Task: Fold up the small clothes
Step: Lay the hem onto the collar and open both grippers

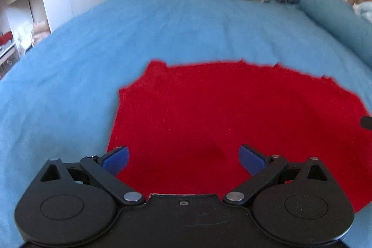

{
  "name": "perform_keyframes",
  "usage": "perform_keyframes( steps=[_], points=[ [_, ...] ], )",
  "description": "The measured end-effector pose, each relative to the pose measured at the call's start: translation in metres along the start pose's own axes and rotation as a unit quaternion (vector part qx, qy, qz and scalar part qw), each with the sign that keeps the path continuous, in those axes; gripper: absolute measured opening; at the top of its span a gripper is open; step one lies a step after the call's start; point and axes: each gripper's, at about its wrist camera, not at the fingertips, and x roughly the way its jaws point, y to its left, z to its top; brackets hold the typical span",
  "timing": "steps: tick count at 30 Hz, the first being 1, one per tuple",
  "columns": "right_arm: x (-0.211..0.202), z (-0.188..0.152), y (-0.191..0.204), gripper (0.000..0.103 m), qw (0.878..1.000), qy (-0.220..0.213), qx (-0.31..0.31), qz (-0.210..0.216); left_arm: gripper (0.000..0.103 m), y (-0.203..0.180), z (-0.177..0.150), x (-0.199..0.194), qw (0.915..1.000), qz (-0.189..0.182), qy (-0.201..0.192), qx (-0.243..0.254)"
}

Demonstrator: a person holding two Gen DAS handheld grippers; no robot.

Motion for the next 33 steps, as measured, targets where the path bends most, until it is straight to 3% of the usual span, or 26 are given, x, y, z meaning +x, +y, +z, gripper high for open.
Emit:
perform_keyframes(
  steps=[7,12,18,25,33],
  points=[
    [-0.064,0.0,-0.011,0.103,0.999,0.004,0.021,-0.032,0.103,-0.023,0.008,-0.03,0.9988,-0.013,-0.036,0.031],
    [-0.092,-0.021,-0.025,0.103,0.994,0.029,0.087,-0.053,0.103,-0.044,-0.003,-0.022,0.9984,-0.011,-0.014,0.054],
    [-0.102,-0.043,-0.028,0.103,0.992,0.055,0.082,-0.075,0.103,-0.06,-0.009,-0.028,0.9977,-0.028,-0.01,0.06],
    [-0.098,-0.07,-0.036,0.103,0.986,0.082,0.118,-0.089,0.103,-0.073,-0.011,-0.029,0.9961,-0.04,-0.007,0.078],
    [-0.099,-0.084,-0.038,0.103,0.985,0.069,0.13,-0.086,0.103,-0.08,-0.013,-0.025,0.9955,-0.047,-0.004,0.082]
  ],
)
